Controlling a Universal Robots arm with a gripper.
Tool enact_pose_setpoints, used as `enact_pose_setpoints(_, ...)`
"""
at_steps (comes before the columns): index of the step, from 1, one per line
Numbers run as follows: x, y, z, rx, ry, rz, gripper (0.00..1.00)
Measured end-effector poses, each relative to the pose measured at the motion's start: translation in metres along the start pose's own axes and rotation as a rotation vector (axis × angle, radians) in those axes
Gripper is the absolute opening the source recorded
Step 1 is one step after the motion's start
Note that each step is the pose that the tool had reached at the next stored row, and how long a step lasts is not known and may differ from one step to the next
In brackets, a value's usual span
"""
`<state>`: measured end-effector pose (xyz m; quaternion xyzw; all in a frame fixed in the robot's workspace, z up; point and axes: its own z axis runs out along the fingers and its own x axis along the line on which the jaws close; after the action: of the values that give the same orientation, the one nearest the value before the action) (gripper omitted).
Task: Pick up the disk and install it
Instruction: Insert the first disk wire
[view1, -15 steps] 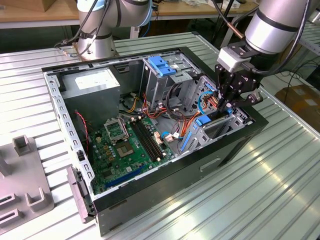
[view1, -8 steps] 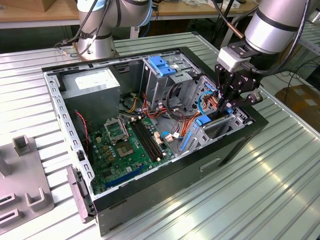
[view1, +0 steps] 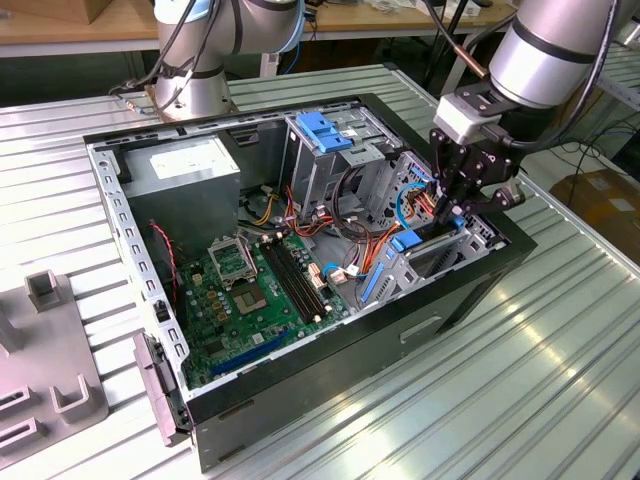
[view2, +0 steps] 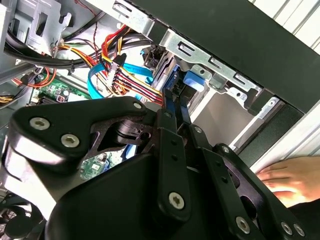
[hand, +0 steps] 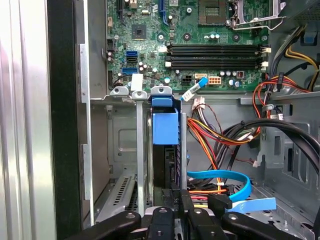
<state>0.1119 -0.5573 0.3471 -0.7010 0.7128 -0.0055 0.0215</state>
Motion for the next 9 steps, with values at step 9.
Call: enact_pose_setpoints(9, 0.0001, 0.0001, 0.0033, 0.0001, 0.0001, 0.003, 0.17)
